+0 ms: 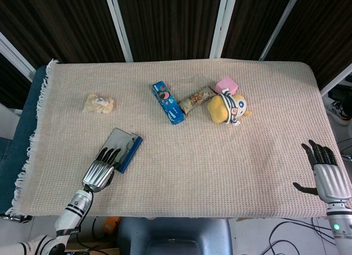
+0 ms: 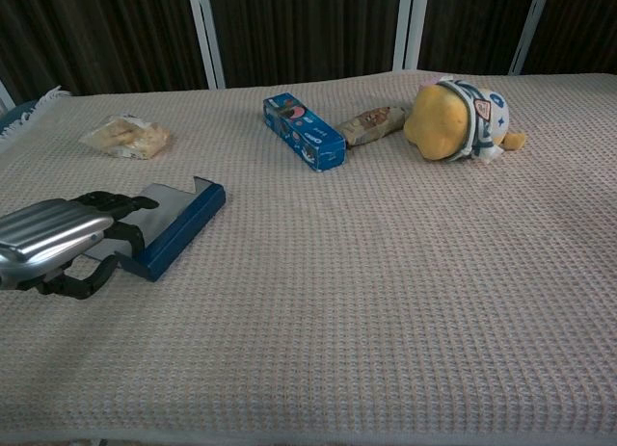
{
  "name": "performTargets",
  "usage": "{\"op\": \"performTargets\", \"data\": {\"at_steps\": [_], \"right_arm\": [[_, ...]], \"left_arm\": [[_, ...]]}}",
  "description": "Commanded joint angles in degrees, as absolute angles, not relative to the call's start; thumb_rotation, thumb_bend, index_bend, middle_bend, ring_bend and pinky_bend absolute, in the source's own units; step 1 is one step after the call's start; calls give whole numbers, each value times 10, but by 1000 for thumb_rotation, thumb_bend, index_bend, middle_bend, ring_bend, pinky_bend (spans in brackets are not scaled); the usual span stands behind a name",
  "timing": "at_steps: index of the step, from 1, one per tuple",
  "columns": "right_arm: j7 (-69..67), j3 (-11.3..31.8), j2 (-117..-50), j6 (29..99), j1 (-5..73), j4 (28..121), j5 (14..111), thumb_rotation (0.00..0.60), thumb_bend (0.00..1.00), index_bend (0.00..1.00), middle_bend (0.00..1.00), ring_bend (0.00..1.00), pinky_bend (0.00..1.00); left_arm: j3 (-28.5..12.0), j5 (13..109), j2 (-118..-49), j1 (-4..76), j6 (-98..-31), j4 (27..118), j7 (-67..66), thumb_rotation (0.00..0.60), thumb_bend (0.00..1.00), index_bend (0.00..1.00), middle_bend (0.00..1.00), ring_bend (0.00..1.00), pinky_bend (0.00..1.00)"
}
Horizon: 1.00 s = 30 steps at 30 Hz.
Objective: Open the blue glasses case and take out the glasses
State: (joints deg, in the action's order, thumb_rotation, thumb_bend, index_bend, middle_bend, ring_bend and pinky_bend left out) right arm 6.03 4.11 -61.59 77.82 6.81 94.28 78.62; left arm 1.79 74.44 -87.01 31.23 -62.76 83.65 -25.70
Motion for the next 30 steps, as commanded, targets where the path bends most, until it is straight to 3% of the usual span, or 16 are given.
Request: {"op": "performTargets", "data": {"at_steps": [1,16,30], "right_arm": [[58,40,-615,781,67,943,789,600,61,0,0,0,0],[29,36,-603,802,56,946,811,600,61,0,0,0,0],[-3,33,-590,816,46,943,827,600,61,0,0,0,0]], "left_arm": [[34,769,-866,306,-633,858,-267,600,664,424,13,0,0],[35,804,-921,307,-621,894,-294,600,659,399,6,0,0],[-23,787,-1018,333,-608,824,-302,600,620,338,0,0,0]]}}
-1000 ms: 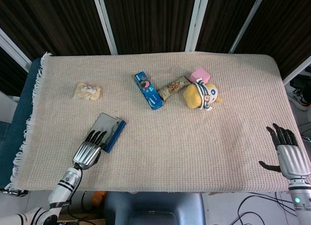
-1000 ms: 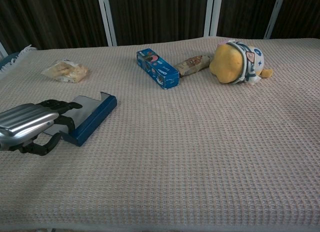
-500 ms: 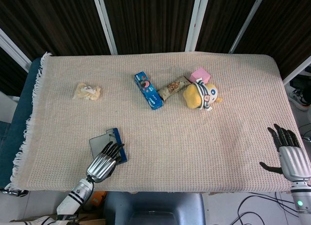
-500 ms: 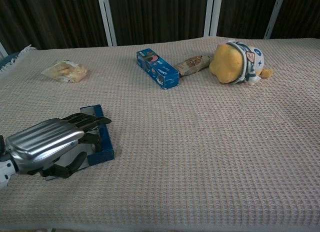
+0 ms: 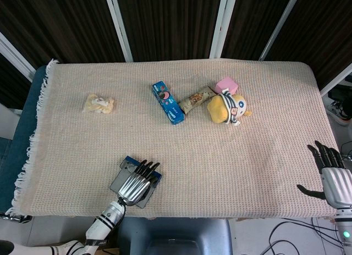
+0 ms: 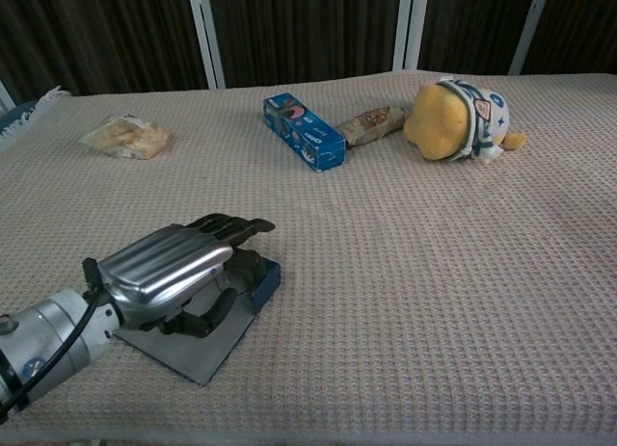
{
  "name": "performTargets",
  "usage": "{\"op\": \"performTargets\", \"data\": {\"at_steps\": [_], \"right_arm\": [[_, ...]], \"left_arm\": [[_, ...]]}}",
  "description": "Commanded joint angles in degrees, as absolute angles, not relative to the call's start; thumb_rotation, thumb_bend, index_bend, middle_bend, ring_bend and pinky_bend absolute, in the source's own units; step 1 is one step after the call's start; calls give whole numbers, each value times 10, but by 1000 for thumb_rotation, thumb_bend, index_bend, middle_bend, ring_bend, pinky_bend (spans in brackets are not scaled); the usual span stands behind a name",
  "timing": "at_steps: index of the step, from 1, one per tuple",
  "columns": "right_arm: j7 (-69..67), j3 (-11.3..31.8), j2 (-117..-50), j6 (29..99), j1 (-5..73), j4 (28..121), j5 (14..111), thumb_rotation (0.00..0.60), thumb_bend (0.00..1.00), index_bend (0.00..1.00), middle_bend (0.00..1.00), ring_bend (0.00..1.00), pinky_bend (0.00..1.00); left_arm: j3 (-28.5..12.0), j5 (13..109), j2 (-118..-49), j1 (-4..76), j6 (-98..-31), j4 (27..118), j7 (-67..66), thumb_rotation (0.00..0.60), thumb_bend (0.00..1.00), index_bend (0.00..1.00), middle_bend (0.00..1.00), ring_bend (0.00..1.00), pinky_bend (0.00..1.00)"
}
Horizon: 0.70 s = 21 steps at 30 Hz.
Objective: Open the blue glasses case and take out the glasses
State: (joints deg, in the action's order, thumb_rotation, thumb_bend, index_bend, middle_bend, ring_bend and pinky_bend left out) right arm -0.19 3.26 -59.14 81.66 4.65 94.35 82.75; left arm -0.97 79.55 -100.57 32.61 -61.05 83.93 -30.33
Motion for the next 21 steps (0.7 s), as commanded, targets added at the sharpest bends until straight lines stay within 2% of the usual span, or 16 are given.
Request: {"op": "performTargets", "data": {"at_steps": [1,9,15,21], "right_arm": [[-4,33,-590,816,46,943,827,600,61,0,0,0,0],[-14,38,-587,821,43,945,821,600,62,0,0,0,0],[-21,40,-584,827,39,942,820,600,61,0,0,0,0],[-18,41,-585,826,38,942,819,600,61,0,0,0,0]], "left_arm": [[-28,783,-1023,335,-606,818,-302,600,616,336,0,0,0],[-66,737,-1054,362,-583,766,-347,600,630,311,0,0,0],[-62,745,-1031,353,-602,787,-328,600,619,297,0,0,0],[-56,795,-1010,330,-675,812,-297,600,469,334,20,0,6]]}}
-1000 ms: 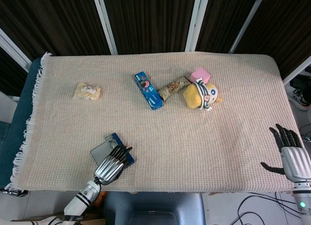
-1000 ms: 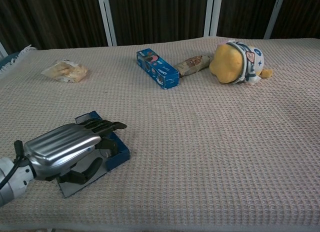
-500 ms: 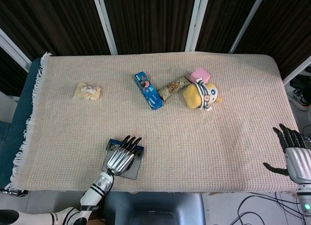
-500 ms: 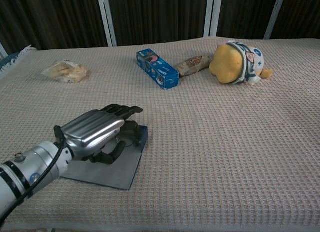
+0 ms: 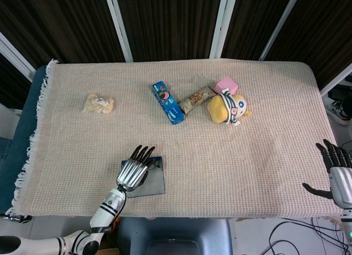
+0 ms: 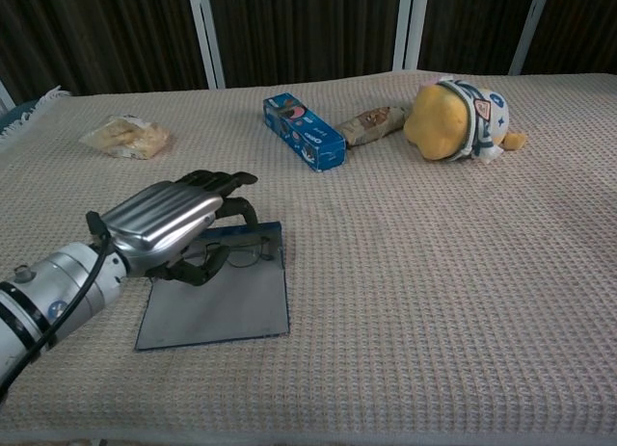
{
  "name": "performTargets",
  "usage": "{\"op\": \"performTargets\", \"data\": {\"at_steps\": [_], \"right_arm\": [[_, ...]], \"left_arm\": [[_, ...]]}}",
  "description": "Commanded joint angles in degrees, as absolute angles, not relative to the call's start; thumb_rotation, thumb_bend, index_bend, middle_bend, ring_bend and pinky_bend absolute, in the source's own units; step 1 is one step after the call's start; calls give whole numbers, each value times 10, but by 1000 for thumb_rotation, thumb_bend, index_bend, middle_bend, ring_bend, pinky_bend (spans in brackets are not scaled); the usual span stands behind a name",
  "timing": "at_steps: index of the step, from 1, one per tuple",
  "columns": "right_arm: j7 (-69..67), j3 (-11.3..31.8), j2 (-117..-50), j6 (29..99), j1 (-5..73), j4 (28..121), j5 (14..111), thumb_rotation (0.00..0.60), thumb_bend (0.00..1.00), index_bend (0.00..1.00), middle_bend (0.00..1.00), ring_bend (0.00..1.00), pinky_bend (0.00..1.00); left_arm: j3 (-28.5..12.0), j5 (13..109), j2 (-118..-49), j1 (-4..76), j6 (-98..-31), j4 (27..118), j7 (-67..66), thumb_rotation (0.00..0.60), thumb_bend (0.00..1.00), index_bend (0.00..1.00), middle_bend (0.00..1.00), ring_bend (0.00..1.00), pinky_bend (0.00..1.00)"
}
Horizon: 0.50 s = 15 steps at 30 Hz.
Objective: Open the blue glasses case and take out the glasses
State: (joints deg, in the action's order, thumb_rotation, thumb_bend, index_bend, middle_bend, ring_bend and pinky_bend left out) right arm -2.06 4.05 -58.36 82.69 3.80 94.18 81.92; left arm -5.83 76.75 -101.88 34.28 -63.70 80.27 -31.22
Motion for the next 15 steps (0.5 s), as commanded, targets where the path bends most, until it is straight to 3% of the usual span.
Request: {"op": "performTargets", "data": {"at_steps": [1,8,15], "right_arm": [[-16,40,-585,825,39,943,819,600,61,0,0,0,0],[-8,37,-588,822,40,945,824,600,61,0,0,0,0],[-6,40,-589,816,43,943,818,600,60,0,0,0,0]], "left_arm": [[-59,797,-1011,330,-682,809,-298,600,449,344,31,0,12],[-93,758,-1024,343,-663,762,-303,600,391,364,47,0,23],[-94,739,-1032,350,-641,745,-289,600,379,362,44,0,21]]}}
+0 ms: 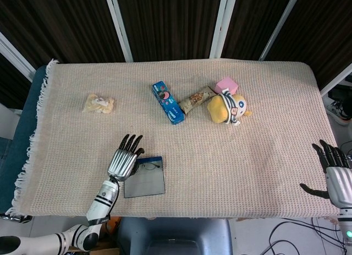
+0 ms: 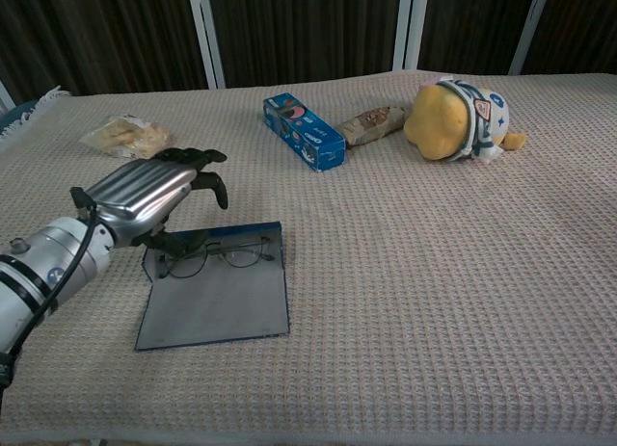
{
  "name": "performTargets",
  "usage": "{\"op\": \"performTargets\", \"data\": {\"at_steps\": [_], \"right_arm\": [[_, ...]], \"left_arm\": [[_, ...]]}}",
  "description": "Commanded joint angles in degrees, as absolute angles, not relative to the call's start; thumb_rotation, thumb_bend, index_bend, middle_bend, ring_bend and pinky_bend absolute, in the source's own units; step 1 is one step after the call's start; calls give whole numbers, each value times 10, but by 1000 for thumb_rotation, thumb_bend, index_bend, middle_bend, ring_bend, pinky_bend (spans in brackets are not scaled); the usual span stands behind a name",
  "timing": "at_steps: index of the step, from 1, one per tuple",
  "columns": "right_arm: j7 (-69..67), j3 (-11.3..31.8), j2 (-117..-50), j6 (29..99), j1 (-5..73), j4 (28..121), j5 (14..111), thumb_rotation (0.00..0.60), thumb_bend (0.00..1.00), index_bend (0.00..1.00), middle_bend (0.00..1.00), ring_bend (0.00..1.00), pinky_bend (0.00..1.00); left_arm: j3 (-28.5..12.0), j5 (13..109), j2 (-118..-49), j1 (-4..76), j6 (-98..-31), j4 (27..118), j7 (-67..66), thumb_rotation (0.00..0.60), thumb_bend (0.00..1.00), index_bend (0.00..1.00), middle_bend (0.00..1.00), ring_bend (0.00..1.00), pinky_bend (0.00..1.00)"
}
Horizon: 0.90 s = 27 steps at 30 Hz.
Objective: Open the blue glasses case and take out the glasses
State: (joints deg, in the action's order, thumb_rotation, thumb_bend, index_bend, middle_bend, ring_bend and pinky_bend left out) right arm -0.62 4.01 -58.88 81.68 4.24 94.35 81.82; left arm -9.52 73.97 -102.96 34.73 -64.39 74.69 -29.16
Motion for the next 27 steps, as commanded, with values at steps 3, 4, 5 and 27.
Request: {"op": "performTargets", "data": {"at_steps": [3,4,5,27], "right_arm": [[-6,41,-589,817,43,944,817,600,60,0,0,0,0],[-6,41,-589,817,42,944,817,600,60,0,0,0,0],[-6,41,-589,817,42,944,817,600,60,0,0,0,0],[-12,42,-586,819,41,943,820,600,61,0,0,0,0]], "left_arm": [[-93,739,-1033,352,-639,747,-290,600,379,361,44,0,21],[-93,739,-1033,353,-639,749,-291,600,379,361,44,0,21],[-93,738,-1031,353,-639,751,-292,600,379,360,43,0,21],[-92,711,-1043,364,-624,730,-303,600,376,430,46,0,19]]}}
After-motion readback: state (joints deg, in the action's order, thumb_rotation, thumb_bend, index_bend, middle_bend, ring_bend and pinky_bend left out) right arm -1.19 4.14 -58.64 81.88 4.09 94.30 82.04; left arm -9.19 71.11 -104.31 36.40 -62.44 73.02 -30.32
